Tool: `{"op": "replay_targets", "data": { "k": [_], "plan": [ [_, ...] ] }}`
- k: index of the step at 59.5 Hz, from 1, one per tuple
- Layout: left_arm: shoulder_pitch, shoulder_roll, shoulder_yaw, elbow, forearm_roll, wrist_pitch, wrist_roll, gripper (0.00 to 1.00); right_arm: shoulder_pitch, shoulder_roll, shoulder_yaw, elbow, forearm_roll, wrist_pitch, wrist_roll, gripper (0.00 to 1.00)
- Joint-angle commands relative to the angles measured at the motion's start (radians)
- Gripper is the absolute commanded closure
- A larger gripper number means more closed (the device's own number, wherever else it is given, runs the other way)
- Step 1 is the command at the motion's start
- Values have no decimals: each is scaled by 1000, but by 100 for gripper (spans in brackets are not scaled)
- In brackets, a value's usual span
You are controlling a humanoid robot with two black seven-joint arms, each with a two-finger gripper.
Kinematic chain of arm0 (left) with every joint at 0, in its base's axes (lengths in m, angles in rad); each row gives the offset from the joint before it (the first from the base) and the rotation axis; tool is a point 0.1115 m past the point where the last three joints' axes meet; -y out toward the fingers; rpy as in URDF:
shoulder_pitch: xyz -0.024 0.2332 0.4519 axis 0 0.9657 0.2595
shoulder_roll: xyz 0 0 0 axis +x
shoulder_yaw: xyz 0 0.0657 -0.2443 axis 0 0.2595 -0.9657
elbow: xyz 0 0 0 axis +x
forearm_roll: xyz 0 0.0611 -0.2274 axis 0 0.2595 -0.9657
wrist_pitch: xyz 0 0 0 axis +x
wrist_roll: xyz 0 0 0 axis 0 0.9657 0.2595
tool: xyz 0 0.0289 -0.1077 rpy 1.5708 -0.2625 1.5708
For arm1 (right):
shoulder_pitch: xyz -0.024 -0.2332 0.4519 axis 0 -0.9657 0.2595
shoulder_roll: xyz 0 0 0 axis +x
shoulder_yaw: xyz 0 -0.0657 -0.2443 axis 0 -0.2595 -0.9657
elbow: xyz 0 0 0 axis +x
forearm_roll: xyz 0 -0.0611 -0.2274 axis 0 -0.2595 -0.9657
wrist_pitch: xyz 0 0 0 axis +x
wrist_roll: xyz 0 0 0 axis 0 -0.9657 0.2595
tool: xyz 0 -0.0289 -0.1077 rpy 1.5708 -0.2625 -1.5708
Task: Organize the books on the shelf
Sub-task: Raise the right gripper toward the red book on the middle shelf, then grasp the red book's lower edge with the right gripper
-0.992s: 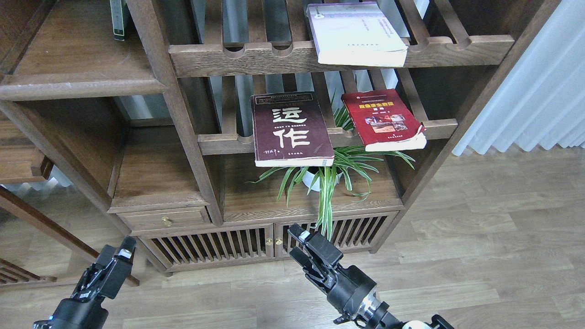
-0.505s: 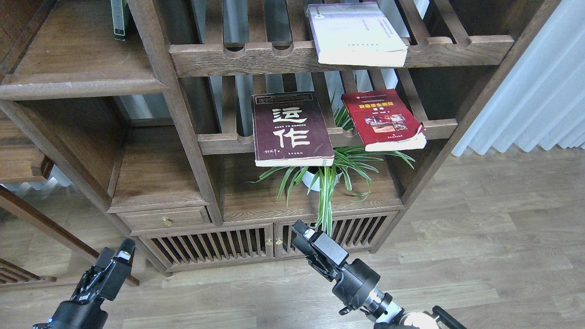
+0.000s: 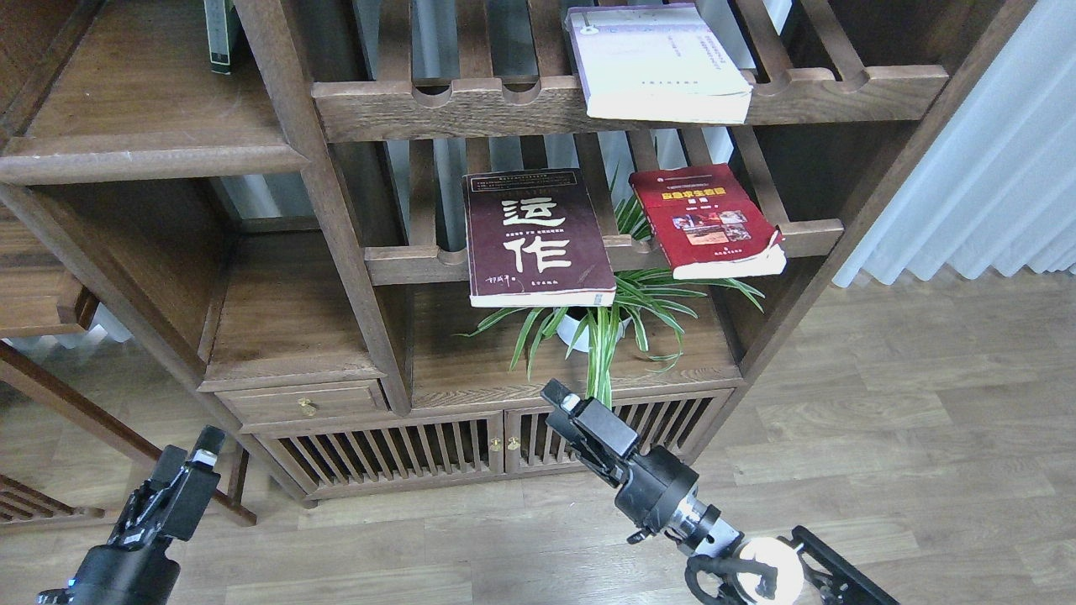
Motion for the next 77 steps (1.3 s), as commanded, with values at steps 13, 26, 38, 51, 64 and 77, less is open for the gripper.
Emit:
{"op": "replay_targets", "data": {
  "k": [13,26,38,51,64,77],
  "plan": [
    [-11,-12,-17,77,0,0,0,0,22,19,14,-50,5,0,10,1],
    [-12,-12,-22,88,-2,0,0,0,128,50,101,-98,97,0,73,1],
    [-37,-11,-25,123,-2,0,0,0,145,50,182,-104,105,0,101,1],
    [-37,-9,-39,128,-3,0,0,0,162,47,270,-135,114,0,106,1],
    [-41,-11,-92,131,-28,0,0,0,218,39,274,-191,133,0,144,1],
    [-41,-8,-103,149,-54,0,0,0,280,39,274,-241,171,-99,202,1]
  ]
}}
